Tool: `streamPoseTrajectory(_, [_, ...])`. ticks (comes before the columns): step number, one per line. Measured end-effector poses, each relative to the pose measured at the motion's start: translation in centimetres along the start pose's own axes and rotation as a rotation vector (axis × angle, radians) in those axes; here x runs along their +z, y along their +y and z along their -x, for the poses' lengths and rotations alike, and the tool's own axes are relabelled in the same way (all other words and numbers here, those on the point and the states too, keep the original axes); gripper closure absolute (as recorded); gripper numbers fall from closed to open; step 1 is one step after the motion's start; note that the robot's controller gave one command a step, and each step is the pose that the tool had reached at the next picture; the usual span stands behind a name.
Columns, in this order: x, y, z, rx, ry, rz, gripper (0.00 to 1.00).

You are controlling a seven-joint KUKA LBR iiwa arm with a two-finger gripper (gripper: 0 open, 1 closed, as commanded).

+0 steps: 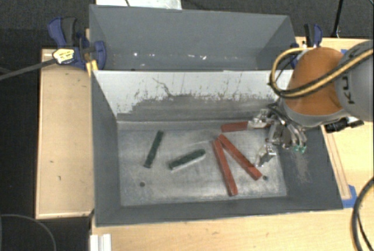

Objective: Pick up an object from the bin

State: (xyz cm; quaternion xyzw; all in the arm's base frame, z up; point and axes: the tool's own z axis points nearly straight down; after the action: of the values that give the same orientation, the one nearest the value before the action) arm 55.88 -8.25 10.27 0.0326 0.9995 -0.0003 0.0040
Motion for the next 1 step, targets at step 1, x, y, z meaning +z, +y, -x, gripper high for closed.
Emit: streamPoseTrajectory(1, [3.05,0.68,-0.74,0.022,0.017,-0.004,0.0])
